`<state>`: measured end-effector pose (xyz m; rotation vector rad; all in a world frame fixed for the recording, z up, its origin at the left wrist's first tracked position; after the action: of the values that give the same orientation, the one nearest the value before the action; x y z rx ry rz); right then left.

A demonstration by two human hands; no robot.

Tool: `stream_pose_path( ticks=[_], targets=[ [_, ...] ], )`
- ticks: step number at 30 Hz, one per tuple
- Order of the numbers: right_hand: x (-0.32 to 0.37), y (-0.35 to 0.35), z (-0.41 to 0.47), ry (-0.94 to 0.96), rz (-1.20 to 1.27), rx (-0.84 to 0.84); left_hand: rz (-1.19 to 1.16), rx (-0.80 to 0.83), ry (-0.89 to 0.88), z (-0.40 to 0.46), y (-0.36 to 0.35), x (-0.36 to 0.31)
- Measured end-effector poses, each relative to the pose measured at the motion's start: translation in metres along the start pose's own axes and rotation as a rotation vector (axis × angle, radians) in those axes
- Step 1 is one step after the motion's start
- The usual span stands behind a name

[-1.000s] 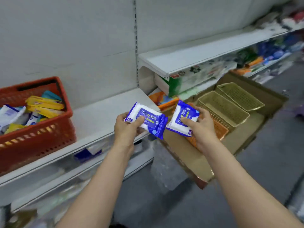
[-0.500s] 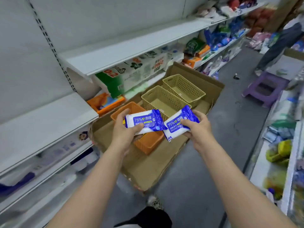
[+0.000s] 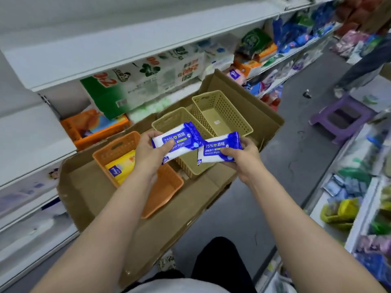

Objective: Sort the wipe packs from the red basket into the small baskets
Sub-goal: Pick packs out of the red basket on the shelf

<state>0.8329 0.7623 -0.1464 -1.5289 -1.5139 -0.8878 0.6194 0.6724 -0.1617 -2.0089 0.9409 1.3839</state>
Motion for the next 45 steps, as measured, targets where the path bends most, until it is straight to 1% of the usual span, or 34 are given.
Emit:
stream_pose_path(
  ticks=[7,10,13,17,22,28,30,33,37,38,39,41,43,45],
  targets=[
    [0.001,-0.043,0.102,-0.061,-0.195,0.147,-0.037,-0.153,0.062,0.053,0.001,0.012],
    [-0.003,-0.066,0.151,-0.078,-0.290,0.222,-0.069,-0.270,0.089,0.072,-0.003,0.015],
    [-0.009,-0.091,0.192,-0.076,-0.399,0.298,-0.101,-0.409,0.162,0.086,-0.008,0.018],
    [-0.026,-0.121,0.230,-0.077,-0.503,0.419,-0.152,-0.528,0.228,0.099,-0.012,0.032],
    [-0.065,-0.140,0.259,-0.139,-0.593,0.413,-0.189,-0.640,0.297,0.099,-0.005,0.052],
    [-0.100,-0.162,0.276,-0.125,-0.725,0.412,-0.175,-0.644,0.340,0.099,0.011,0.075],
    [-0.105,-0.164,0.278,-0.055,-0.850,0.463,-0.159,-0.638,0.347,0.100,0.015,0.083],
    [-0.108,-0.164,0.275,0.099,-1.032,0.616,-0.152,-0.637,0.357,0.098,0.014,0.093],
    [-0.107,-0.162,0.270,0.303,-1.206,0.721,-0.167,-0.628,0.376,0.096,0.007,0.098],
    [-0.107,-0.162,0.270,0.311,-1.253,0.775,-0.165,-0.623,0.378,0.096,0.005,0.098],
    [-0.107,-0.161,0.271,0.281,-1.307,0.839,-0.164,-0.619,0.376,0.097,0.003,0.097],
    [-0.106,-0.161,0.273,0.172,-1.383,0.938,-0.156,-0.607,0.367,0.099,0.000,0.094],
    [-0.100,-0.164,0.274,0.089,-1.310,0.943,-0.143,-0.584,0.359,0.101,-0.006,0.090],
    [-0.084,-0.167,0.268,0.081,-1.102,0.863,-0.127,-0.549,0.348,0.106,-0.014,0.086]
  ],
)
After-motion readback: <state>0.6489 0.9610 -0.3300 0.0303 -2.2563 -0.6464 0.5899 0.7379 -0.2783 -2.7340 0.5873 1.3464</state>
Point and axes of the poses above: each hand's wrist, its own z-axis towards the middle knuckle, its own y-axis out of the back of the hand, x = y × z, the point moved 1 cm from there along z, towards the middle knuckle, and after that the axes turned 5 degrees about z, right-handed, at the moved point
